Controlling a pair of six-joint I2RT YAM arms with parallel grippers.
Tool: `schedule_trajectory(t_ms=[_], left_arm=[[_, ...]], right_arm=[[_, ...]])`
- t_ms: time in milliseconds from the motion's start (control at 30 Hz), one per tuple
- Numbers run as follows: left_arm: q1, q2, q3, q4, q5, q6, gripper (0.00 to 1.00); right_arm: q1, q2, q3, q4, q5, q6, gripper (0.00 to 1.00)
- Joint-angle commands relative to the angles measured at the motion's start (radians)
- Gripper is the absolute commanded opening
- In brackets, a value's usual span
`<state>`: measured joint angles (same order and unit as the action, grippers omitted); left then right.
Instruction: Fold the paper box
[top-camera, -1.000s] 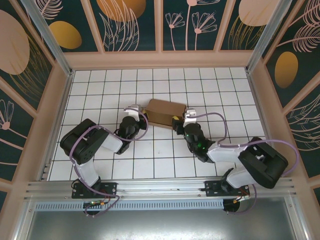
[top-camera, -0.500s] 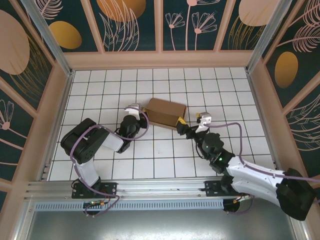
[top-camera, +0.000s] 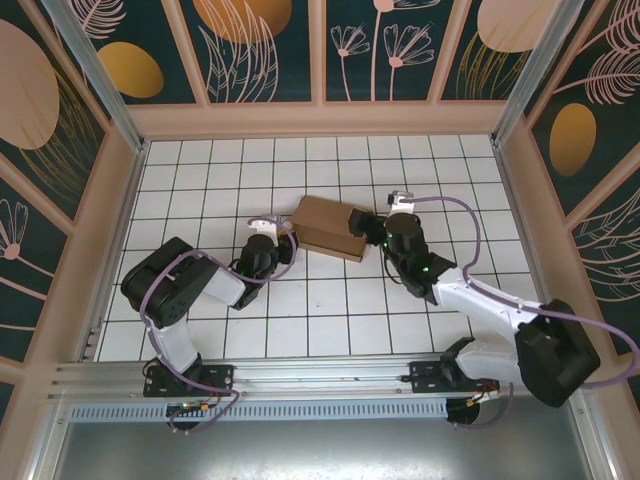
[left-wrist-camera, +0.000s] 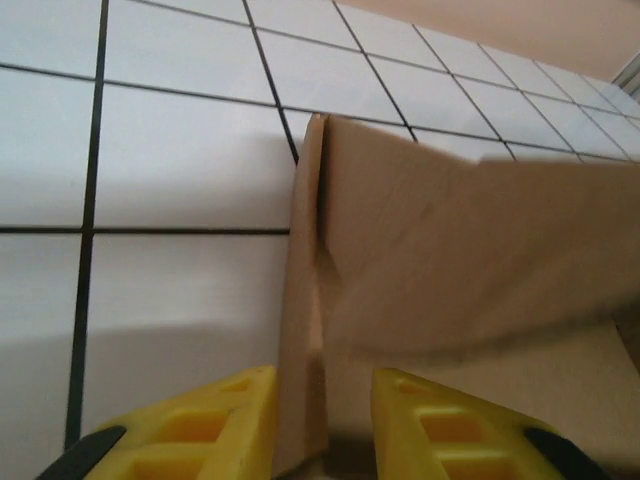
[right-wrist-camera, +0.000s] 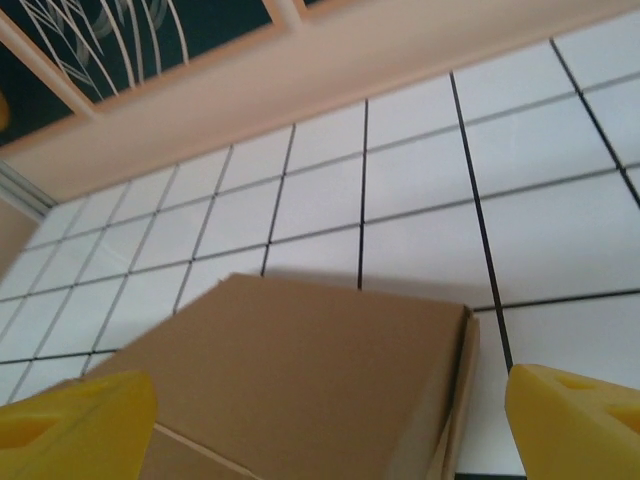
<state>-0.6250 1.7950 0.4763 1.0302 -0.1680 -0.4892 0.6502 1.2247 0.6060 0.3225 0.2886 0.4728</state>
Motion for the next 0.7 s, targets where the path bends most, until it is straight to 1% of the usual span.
schedule_trajectory(t_ms=[0, 33, 100, 133, 167, 200, 267, 333, 400, 500, 533, 600, 667], left_arm=[[-0.007, -0.075, -0.046, -0.003, 0.001, -0.038, 0.37], [-0.007, -0.106, -0.065, 0.000, 0.000, -0.042, 0.38], [-0.008, -0.150, -0.104, -0.001, -0.001, -0.053, 0.54], [-0.008, -0.177, -0.130, 0.003, 0.000, -0.055, 0.59], [-0.009, -0.202, -0.156, 0.007, 0.002, -0.059, 0.62], [-0.007, -0.236, -0.187, 0.012, 0.002, -0.061, 0.67], [-0.007, -0.314, -0.247, 0.009, -0.007, -0.059, 0.72], [-0.007, -0.408, -0.284, -0.042, -0.005, -0.050, 0.77], [-0.008, -0.521, -0.289, -0.138, 0.030, -0.005, 0.84], [-0.007, -0.669, -0.291, -0.233, 0.052, 0.039, 0.96], [-0.007, -0.707, -0.287, -0.257, 0.053, 0.049, 0.98], [-0.006, -0.766, -0.264, -0.320, 0.040, 0.058, 0.99], [0.001, -0.767, -0.213, -0.395, 0.029, 0.059, 0.99]], right_arm=[[-0.014, 0.049, 0.055, -0.035, -0.036, 0.060, 0.90], [-0.019, 0.068, 0.064, -0.044, -0.043, 0.070, 0.90], [-0.024, 0.097, 0.075, -0.052, -0.046, 0.086, 0.90], [-0.027, 0.110, 0.078, -0.053, -0.050, 0.091, 0.90], [-0.029, 0.121, 0.081, -0.055, -0.051, 0.093, 0.90], [-0.031, 0.137, 0.084, -0.061, -0.048, 0.096, 0.90], [-0.034, 0.161, 0.086, -0.064, -0.041, 0.093, 0.90], [-0.038, 0.186, 0.078, -0.061, -0.036, 0.089, 0.90], [-0.043, 0.211, 0.059, -0.040, -0.033, 0.082, 0.90], [-0.044, 0.241, 0.023, 0.011, -0.043, 0.058, 0.90], [-0.044, 0.249, 0.014, 0.022, -0.046, 0.052, 0.90], [-0.045, 0.268, 0.000, 0.049, -0.050, 0.037, 0.90], [-0.045, 0.287, -0.008, 0.062, -0.047, 0.024, 0.90]])
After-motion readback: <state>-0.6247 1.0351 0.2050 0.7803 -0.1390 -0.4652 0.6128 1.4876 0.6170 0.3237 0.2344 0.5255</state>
